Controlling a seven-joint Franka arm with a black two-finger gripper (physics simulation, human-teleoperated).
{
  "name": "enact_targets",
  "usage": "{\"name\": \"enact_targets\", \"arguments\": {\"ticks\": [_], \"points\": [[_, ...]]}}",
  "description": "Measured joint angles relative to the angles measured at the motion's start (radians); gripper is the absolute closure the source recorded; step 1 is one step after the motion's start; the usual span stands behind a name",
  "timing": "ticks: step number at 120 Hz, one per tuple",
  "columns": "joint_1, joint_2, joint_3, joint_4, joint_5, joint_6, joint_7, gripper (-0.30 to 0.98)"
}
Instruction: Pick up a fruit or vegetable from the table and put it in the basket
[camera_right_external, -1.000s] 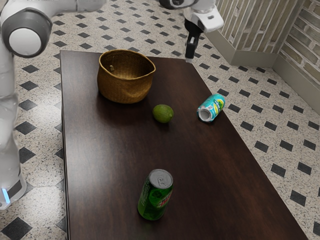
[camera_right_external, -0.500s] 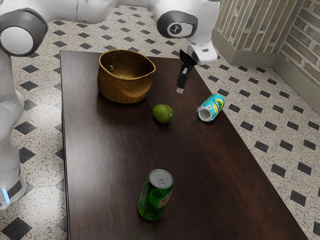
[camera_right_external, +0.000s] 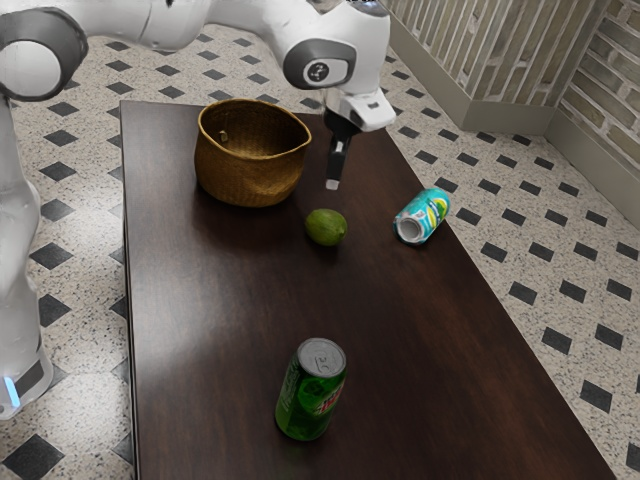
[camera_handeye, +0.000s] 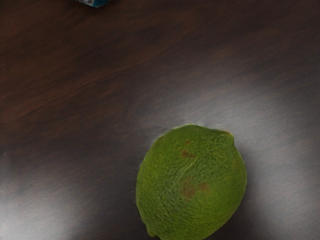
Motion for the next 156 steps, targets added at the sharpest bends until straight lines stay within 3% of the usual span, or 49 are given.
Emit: {"name": "enact_targets", "arguments": {"ticks": [26,61,80,115,156], "points": [[-0.010,0.118,0.049,0.015,-0.050,0.050,-0.013,0.02],[-0.002,0.152,0.052,-0.040,-0.153,0.167,-0.022,0.02],[-0.004,0.163,0.052,-0.054,-0.164,0.176,-0.027,0.02],[-0.002,0.153,0.050,-0.046,-0.166,0.046,-0.030,0.02],[-0.002,0.171,0.048,-0.044,-0.165,0.040,-0.036,0.02]]}}
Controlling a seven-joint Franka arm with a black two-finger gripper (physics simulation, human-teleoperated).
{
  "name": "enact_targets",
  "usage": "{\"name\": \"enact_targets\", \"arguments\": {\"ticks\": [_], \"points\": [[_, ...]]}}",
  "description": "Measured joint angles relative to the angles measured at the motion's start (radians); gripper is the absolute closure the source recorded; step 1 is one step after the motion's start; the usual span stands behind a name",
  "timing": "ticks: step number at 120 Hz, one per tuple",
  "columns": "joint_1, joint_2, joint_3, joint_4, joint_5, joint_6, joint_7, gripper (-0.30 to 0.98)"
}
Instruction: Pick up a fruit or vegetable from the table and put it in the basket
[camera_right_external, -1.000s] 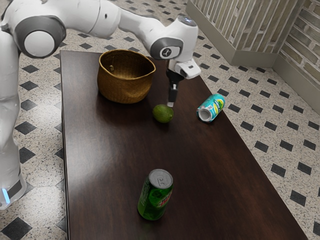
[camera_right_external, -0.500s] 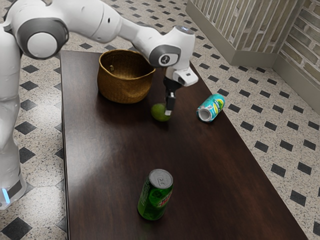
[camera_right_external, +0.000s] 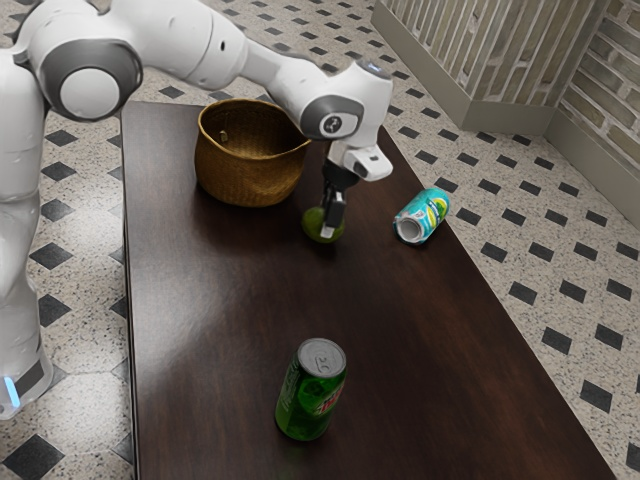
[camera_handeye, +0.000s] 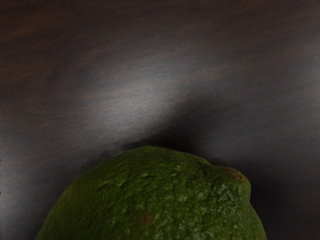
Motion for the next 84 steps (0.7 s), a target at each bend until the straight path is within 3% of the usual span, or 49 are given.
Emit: {"name": "enact_targets", "arguments": {"ticks": [35,84], "points": [[0.008,0.024,0.003,-0.005,-0.004,0.038,-0.004,0.03],[0.004,0.012,0.001,0.006,0.027,0.044,-0.007,0.15]]}}
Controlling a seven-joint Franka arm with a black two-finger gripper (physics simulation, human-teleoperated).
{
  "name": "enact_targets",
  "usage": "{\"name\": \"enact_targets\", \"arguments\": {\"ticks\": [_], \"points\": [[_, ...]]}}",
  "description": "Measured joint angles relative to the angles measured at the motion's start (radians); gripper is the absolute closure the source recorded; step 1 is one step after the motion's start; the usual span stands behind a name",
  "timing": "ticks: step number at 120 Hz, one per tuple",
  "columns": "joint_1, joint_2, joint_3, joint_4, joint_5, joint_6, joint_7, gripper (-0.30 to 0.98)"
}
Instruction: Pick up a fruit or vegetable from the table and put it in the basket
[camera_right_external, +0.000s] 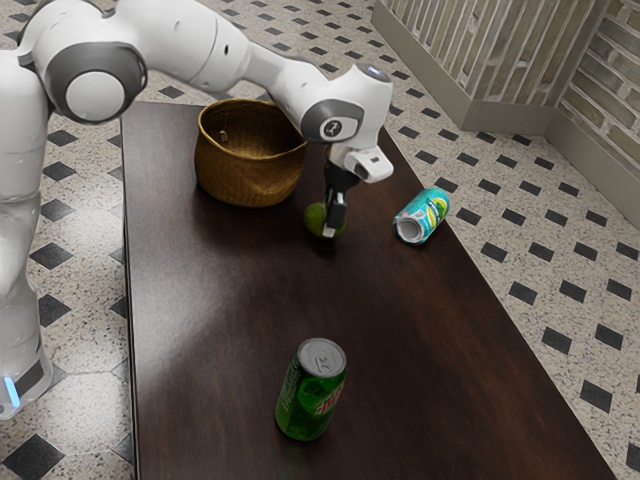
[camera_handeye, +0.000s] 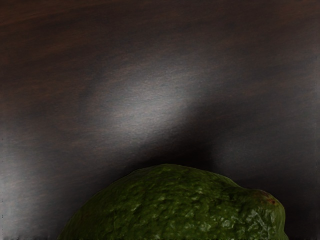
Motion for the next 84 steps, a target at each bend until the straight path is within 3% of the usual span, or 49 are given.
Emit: {"name": "enact_targets", "arguments": {"ticks": [26,53,69,84], "points": [[-0.001,-0.035,-0.004,0.087,0.023,-0.075,-0.002,0.30],[-0.010,-0.096,-0.007,0.265,0.073,-0.224,-0.006,0.32],[0.028,-0.123,-0.008,0.284,0.087,-0.282,-0.008,0.32],[0.043,-0.126,0.050,0.285,0.093,-0.311,-0.011,0.40]]}}
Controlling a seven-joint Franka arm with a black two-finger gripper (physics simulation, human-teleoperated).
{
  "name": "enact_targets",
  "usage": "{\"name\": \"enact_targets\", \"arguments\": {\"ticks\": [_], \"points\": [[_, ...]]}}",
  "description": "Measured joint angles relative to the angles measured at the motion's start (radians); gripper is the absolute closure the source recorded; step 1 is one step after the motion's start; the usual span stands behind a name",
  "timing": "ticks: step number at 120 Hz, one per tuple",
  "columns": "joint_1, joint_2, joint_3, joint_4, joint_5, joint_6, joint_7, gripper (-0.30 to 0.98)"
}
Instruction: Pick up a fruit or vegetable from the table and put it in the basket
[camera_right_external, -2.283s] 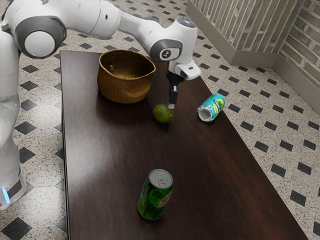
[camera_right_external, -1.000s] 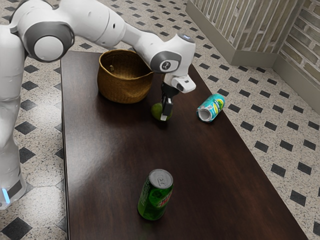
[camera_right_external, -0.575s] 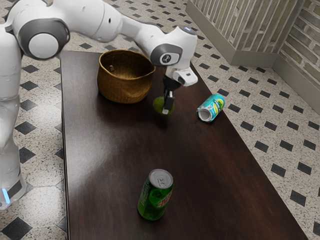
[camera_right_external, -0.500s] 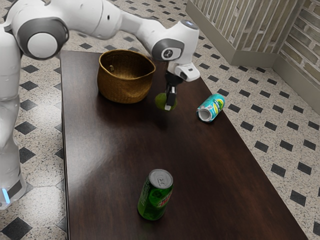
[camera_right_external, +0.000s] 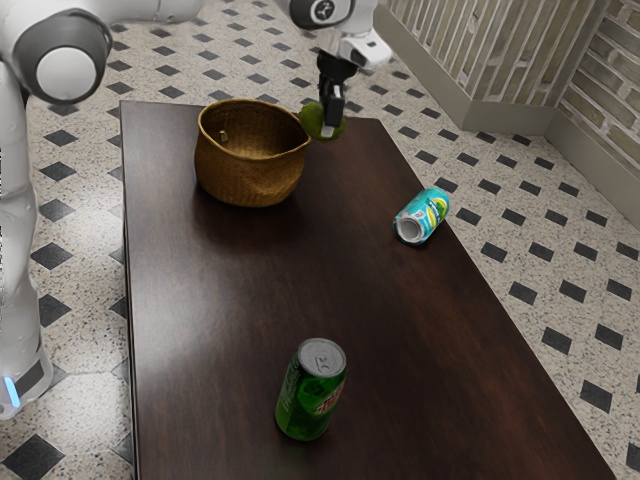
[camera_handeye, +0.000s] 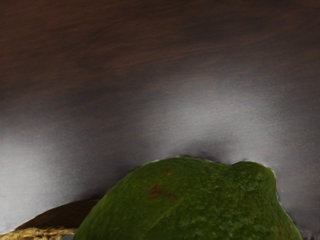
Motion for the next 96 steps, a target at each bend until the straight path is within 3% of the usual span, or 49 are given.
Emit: {"name": "enact_targets", "arguments": {"ticks": [20,52,59,77,96], "points": [[0.255,-0.006,-0.125,-0.001,0.005,-0.018,-0.003,0.44],[0.481,0.030,-0.147,-0.033,0.006,-0.023,-0.009,0.44],[0.479,0.055,-0.153,-0.036,0.005,-0.020,-0.012,0.43],[0.350,0.077,-0.165,-0.049,0.002,-0.012,-0.021,0.44],[0.367,0.067,-0.159,-0.049,0.004,-0.004,-0.028,0.43]]}}
